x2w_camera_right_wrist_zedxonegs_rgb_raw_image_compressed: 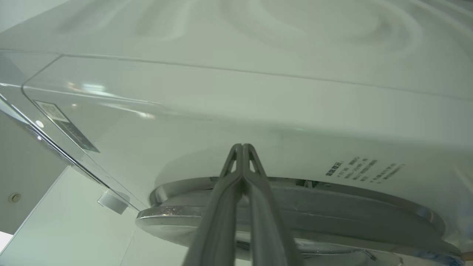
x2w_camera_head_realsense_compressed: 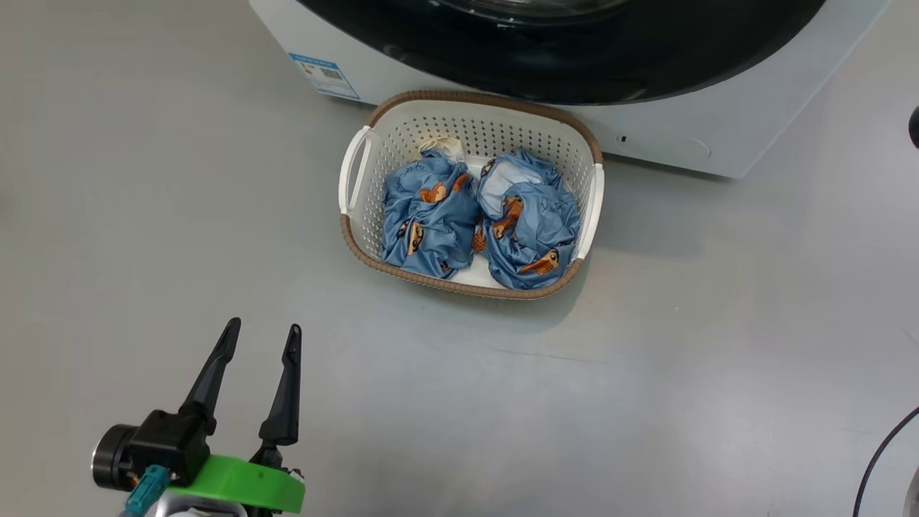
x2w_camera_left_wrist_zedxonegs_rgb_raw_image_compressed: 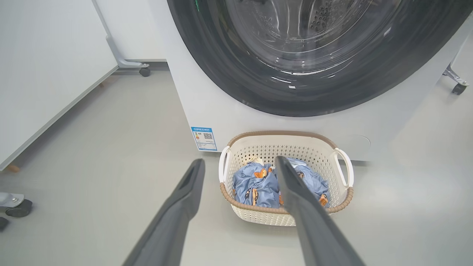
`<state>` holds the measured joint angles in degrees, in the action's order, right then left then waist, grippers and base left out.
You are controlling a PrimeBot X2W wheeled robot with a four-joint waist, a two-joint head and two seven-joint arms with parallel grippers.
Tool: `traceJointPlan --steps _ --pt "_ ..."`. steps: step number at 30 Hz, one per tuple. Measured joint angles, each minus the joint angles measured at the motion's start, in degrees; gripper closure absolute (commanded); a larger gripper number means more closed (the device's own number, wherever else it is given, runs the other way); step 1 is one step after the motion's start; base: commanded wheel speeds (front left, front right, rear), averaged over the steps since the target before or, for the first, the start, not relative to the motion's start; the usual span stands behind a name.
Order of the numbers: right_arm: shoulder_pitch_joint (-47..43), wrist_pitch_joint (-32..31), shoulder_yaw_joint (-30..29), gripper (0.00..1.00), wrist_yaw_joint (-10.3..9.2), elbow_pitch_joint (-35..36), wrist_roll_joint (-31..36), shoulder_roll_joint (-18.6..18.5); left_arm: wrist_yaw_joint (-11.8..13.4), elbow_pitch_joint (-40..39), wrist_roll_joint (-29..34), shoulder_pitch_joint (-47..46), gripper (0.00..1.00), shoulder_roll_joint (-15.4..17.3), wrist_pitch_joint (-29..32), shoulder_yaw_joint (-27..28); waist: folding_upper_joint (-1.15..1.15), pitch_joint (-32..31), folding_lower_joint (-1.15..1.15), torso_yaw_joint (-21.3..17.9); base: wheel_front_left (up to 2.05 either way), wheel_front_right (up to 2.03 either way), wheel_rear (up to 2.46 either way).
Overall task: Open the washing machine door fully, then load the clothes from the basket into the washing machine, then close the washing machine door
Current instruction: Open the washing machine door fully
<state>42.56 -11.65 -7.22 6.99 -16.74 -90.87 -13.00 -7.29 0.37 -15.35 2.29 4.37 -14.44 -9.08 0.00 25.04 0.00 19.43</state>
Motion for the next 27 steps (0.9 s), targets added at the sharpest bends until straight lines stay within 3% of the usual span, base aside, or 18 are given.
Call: traceJointPlan --steps 13,27 --pt "4.33 -4.74 3.91 1.00 0.21 -2.22 0.24 -0.54 0.00 -0.30 -0.37 -1.04 0.00 -0.86 0.00 1.25 0.00 4.93 0.00 3.51 0.00 0.00 0.00" --pt "7.61 -8.25 6.02 1.00 0.43 -4.98 1.22 -1.80 0.00 1.01 -0.36 -1.09 0.00 -1.30 0.00 1.18 0.00 5.45 0.00 3.17 0.00 0.00 0.00"
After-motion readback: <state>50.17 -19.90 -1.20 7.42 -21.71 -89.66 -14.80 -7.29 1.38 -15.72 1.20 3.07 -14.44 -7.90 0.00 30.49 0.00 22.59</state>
